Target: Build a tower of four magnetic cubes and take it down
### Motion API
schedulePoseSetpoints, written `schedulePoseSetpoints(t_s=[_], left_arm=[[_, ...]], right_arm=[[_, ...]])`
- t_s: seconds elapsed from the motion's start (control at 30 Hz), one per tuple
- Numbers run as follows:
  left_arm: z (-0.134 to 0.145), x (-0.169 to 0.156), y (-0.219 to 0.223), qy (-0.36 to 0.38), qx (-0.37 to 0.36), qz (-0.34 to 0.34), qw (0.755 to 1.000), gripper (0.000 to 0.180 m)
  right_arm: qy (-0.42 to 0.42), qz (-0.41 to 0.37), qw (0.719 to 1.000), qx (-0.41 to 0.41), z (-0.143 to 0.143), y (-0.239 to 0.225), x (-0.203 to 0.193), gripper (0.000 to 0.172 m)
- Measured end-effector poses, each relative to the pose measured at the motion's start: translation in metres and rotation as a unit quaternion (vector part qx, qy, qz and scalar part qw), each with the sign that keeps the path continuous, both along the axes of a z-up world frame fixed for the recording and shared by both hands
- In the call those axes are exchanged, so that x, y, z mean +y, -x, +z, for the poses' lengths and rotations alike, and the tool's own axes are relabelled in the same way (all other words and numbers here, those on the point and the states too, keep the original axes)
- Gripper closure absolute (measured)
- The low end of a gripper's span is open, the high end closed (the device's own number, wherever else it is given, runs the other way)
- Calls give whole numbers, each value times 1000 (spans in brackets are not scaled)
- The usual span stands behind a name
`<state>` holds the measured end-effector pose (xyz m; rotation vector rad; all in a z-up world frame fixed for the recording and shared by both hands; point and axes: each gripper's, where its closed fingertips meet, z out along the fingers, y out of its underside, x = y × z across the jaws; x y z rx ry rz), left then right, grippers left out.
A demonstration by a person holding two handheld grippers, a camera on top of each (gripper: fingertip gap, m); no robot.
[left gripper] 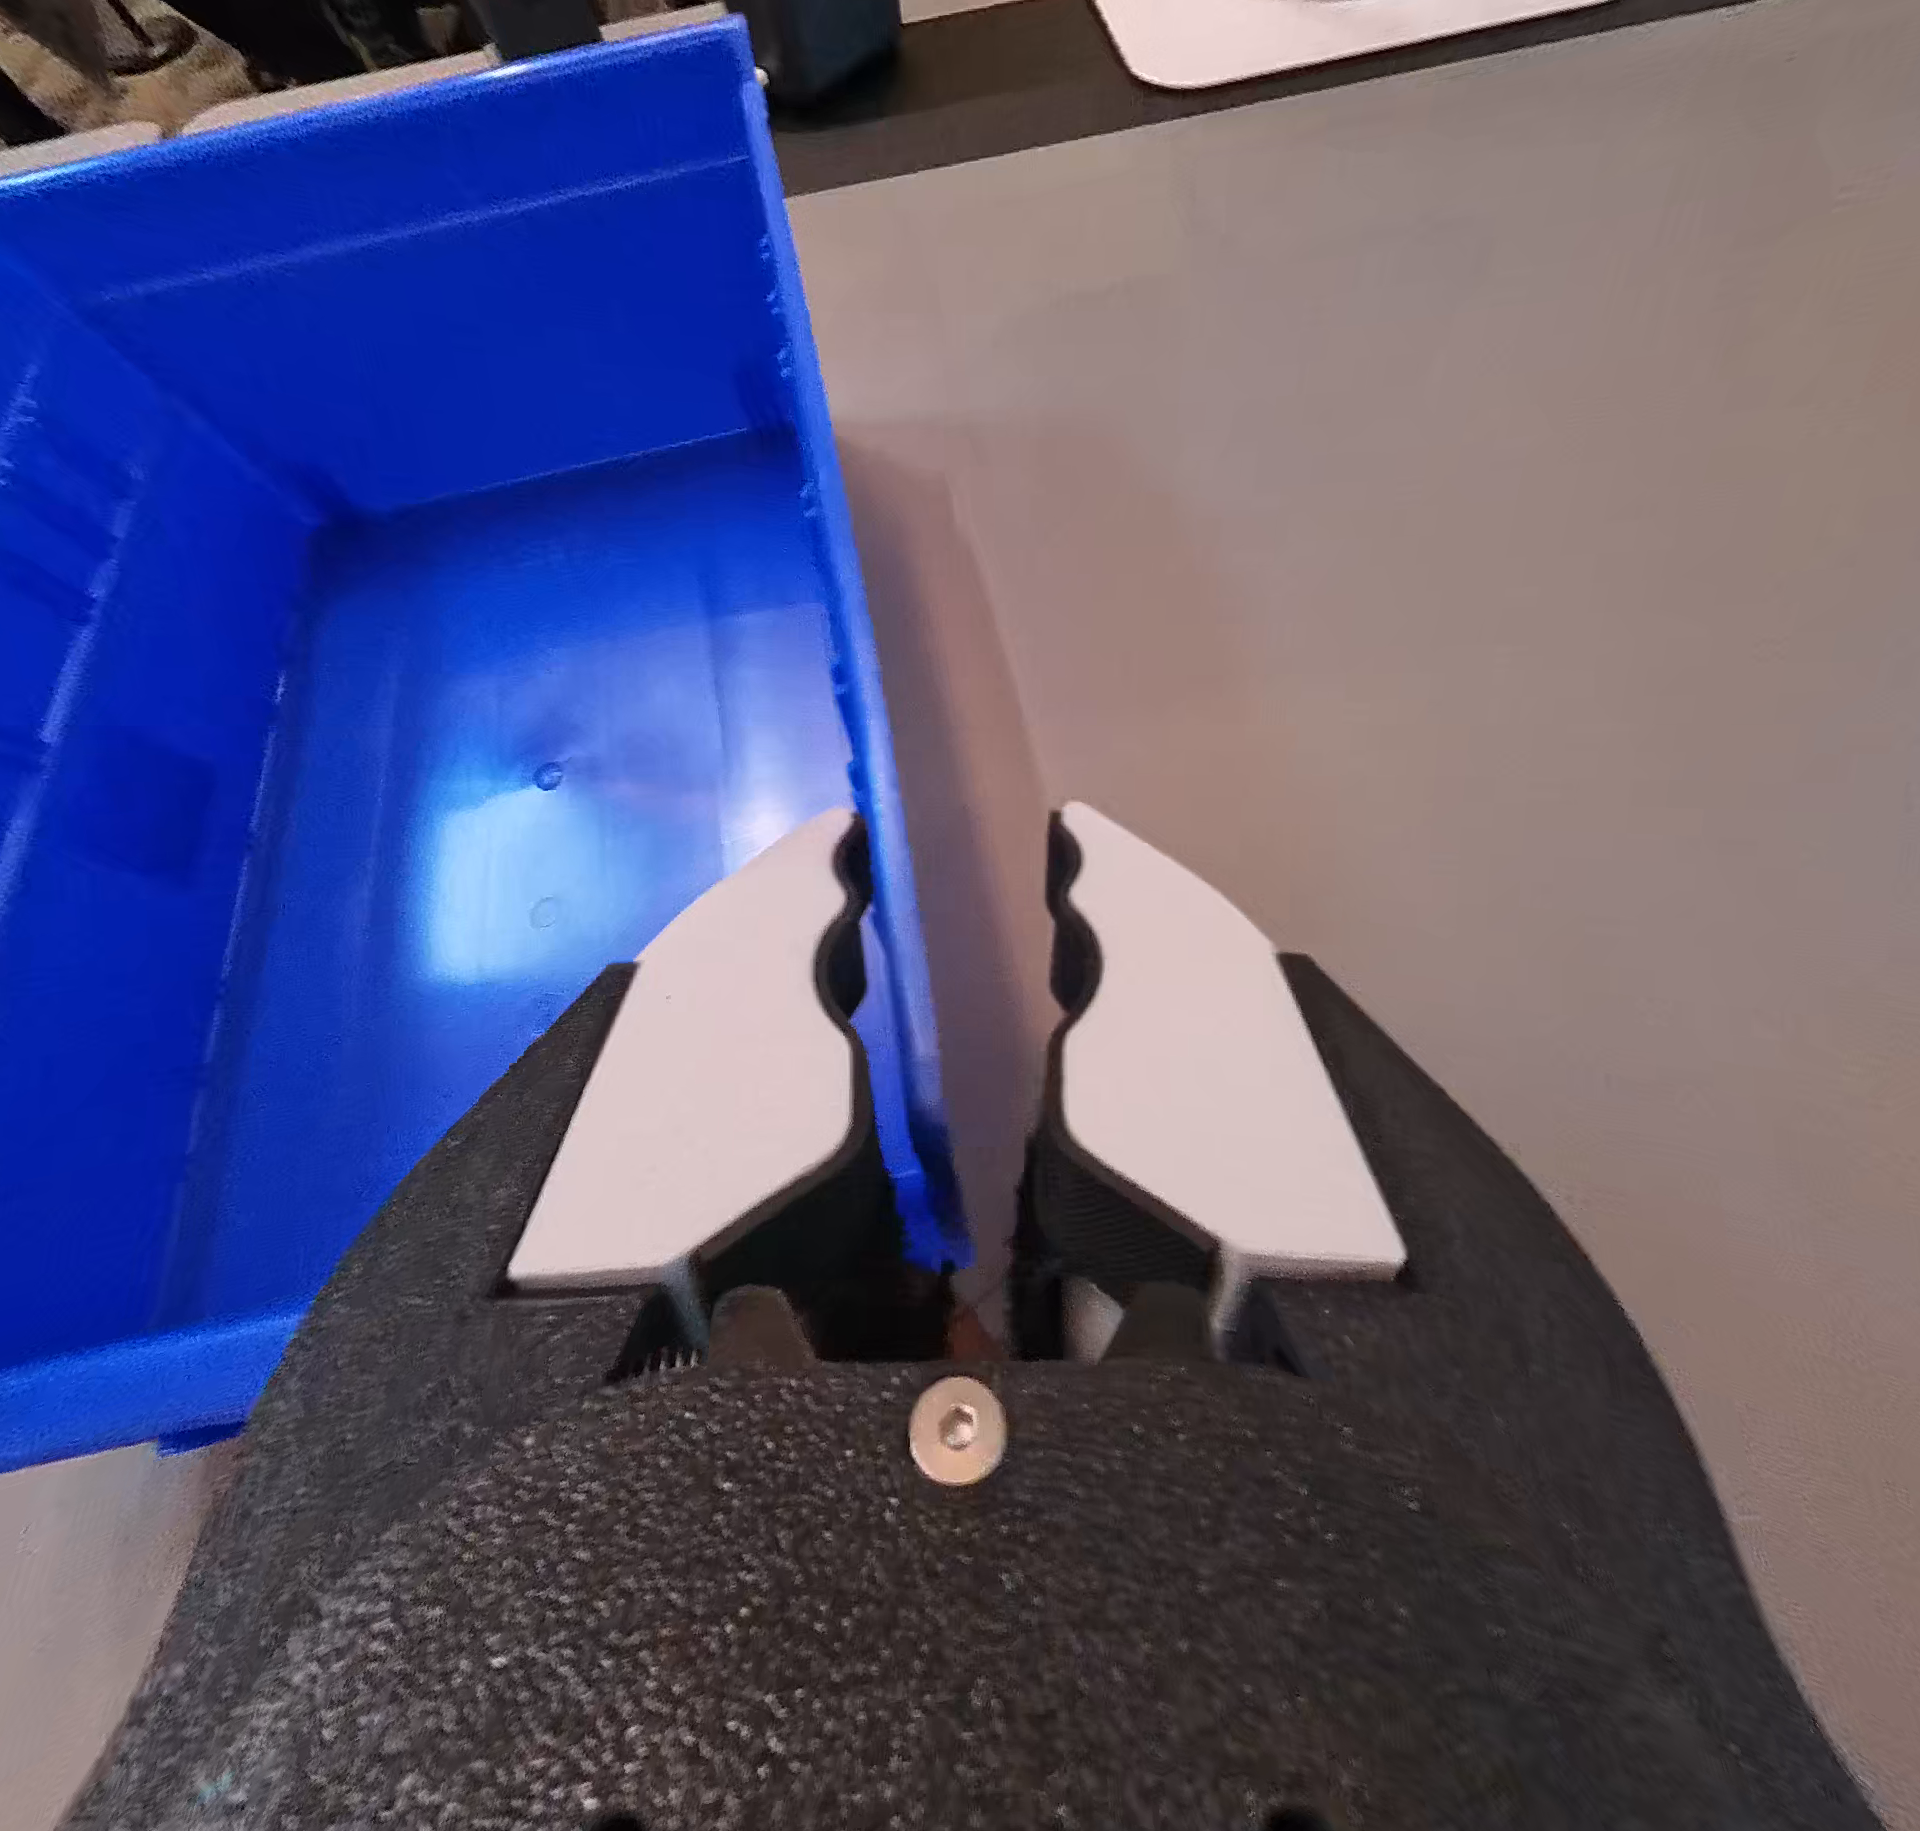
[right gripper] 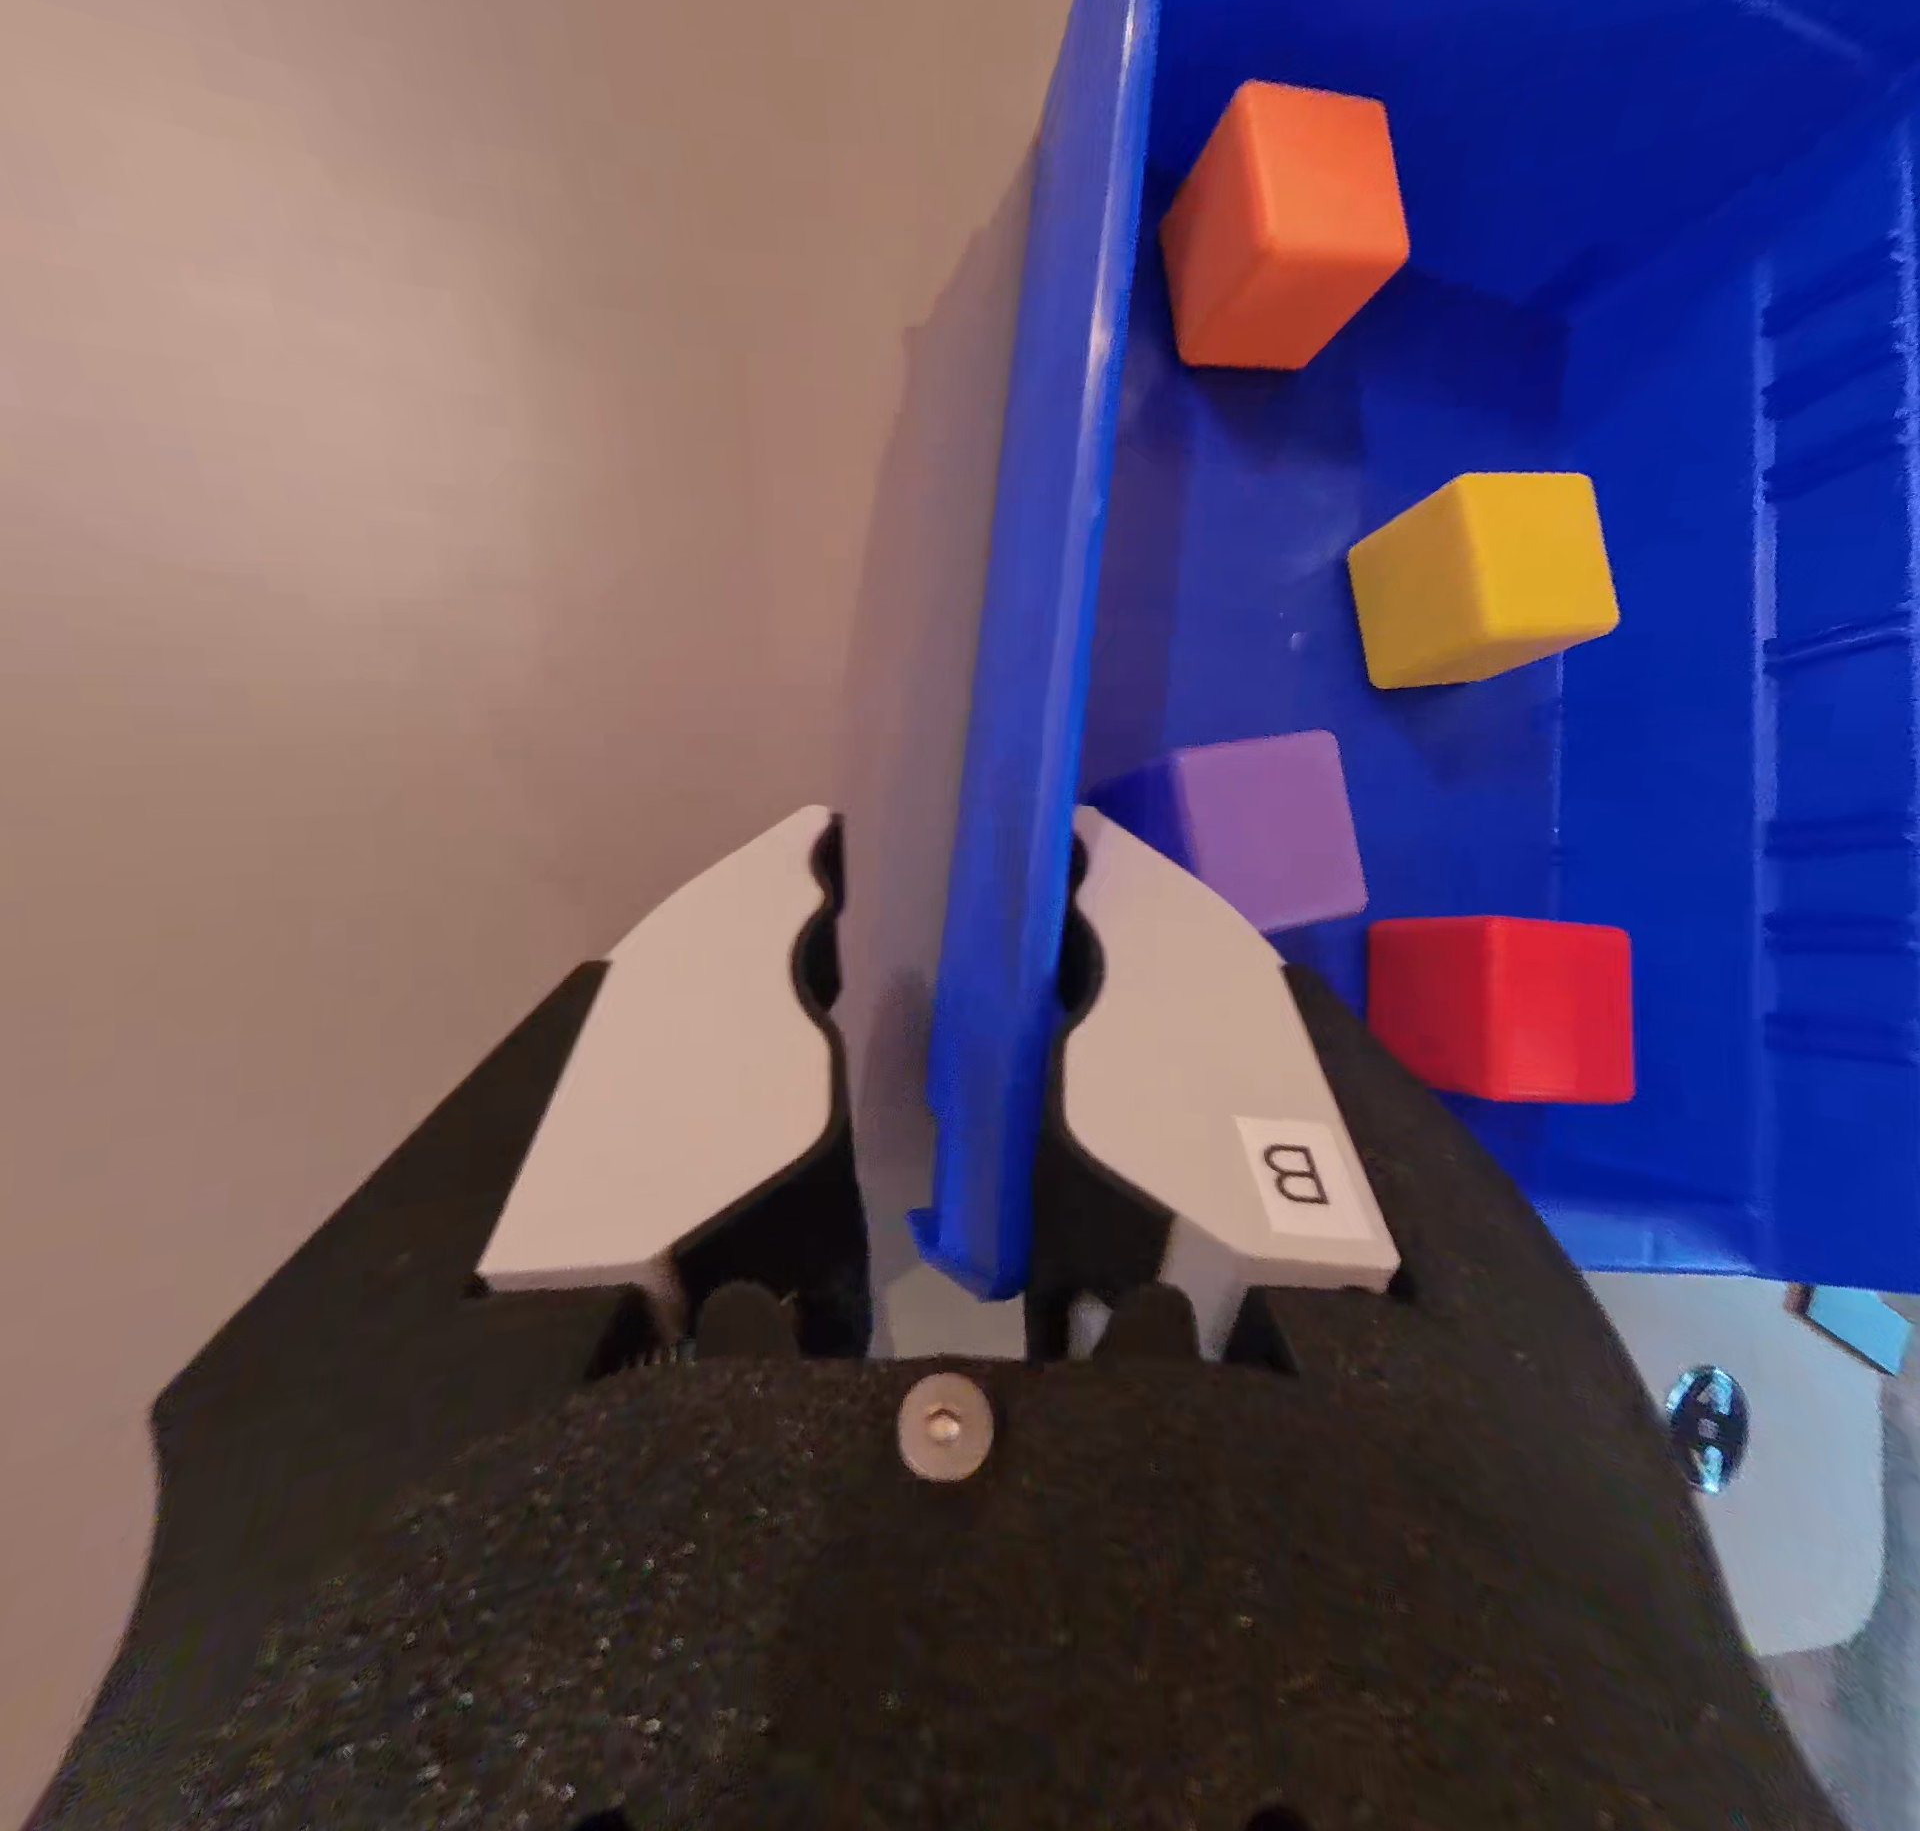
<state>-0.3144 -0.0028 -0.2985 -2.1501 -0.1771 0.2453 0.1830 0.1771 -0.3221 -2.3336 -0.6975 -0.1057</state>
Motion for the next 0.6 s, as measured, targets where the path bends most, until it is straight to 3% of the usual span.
schedulePoseSetpoints(t_s=[0.07,0.13,0.33,0.6], left_arm=[[0,0,5,-3,3,-6,1000,163],[0,1,4,-10,-5,-24,1000,162],[-1,4,6,21,65,-59,996,171],[-1,25,-6,7,57,-163,985,174]], right_arm=[[2,-1,1000,-9,-2,-5,3,154],[11,5,1000,-9,-4,-5,3,164],[19,27,999,-26,-5,-5,3,163],[22,91,995,-24,-5,0,-9,164]])
